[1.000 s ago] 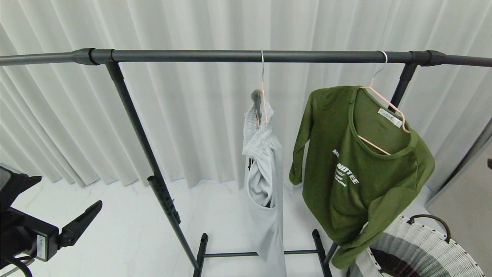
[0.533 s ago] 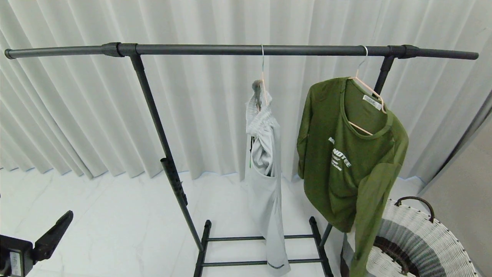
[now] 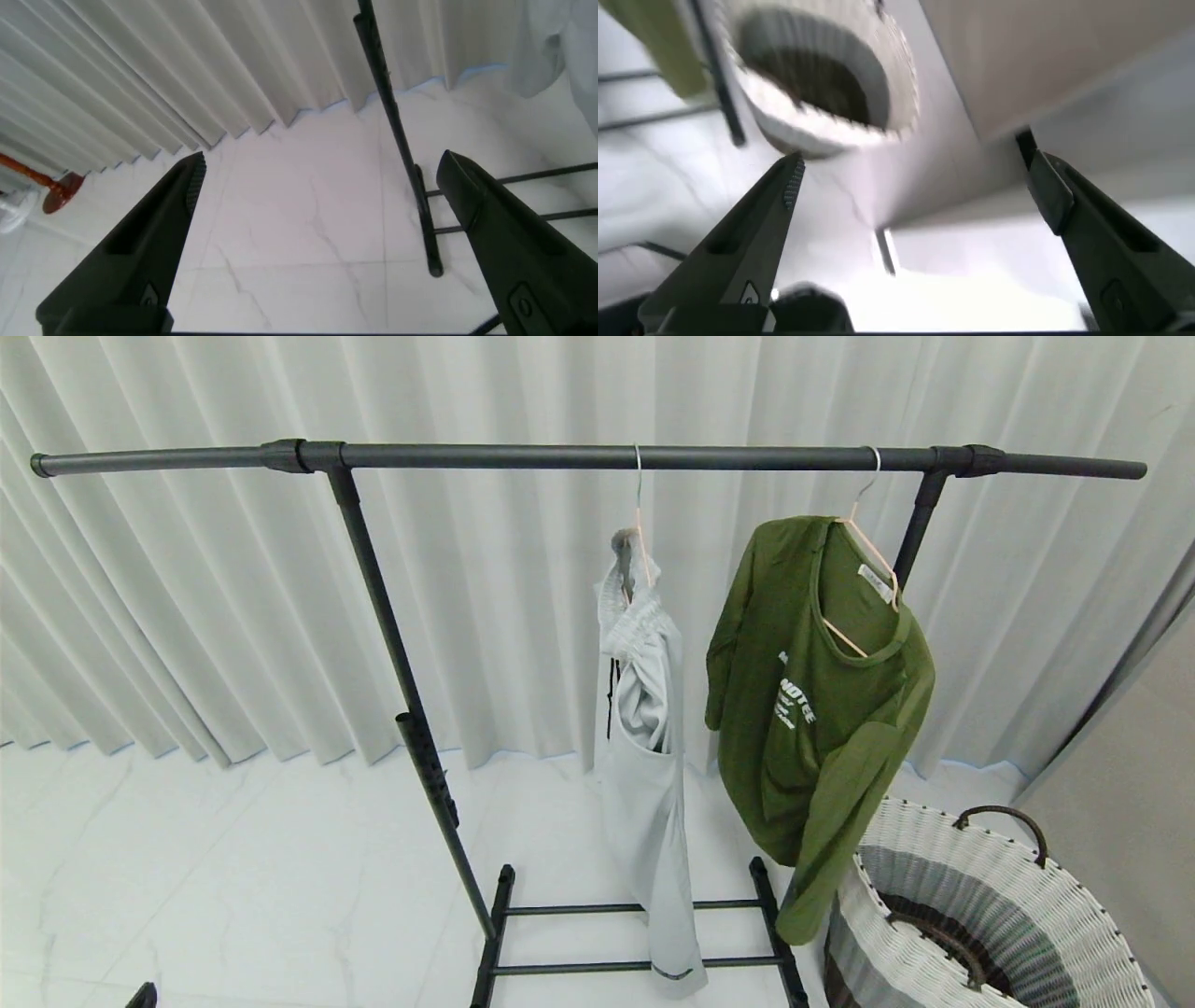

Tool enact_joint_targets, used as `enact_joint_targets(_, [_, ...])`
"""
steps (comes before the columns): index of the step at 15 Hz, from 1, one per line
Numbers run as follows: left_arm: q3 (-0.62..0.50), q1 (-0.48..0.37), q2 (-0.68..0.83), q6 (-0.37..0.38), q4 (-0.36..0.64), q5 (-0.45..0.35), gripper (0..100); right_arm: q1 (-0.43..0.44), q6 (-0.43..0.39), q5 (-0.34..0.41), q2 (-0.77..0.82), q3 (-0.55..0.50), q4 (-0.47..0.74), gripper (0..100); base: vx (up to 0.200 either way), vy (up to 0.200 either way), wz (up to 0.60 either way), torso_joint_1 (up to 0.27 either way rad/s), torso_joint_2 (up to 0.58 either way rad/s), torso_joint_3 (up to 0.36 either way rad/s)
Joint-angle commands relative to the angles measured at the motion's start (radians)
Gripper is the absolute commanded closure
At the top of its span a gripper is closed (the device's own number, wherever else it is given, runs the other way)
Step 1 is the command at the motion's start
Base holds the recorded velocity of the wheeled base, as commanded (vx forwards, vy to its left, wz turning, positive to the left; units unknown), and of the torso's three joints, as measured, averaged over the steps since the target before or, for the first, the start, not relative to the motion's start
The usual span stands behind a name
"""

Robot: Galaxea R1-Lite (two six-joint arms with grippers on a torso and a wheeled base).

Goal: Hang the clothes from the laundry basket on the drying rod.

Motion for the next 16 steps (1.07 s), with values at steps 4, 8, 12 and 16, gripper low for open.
enact_joint_targets(4, [0.026, -0.001, -0.338, -0.041, 0.200, 0.141, 0, -0.046, -0.035, 0.114, -0.400, 0.316, -0.158, 0, 0.000, 0.000, 0.00, 0.000, 0.00, 0.000])
enact_joint_targets(8, [0.026, -0.001, -0.338, -0.193, 0.205, 0.158, 0, -0.046, -0.030, 0.191, -0.397, 0.560, -0.627, 0, 0.000, 0.000, 0.00, 0.000, 0.00, 0.000])
enact_joint_targets(12, [0.026, -0.001, -0.339, -0.220, 0.211, 0.144, 0, -0.046, 0.019, 0.189, -0.397, 0.573, -0.653, 0, 0.000, 0.000, 0.00, 0.000, 0.00, 0.000])
enact_joint_targets(16, [0.026, -0.001, -0.338, -0.279, 0.220, -0.135, 0, -0.046, 0.032, 0.218, -0.397, 0.573, -0.661, 0, 0.000, 0.000, 0.00, 0.000, 0.00, 0.000])
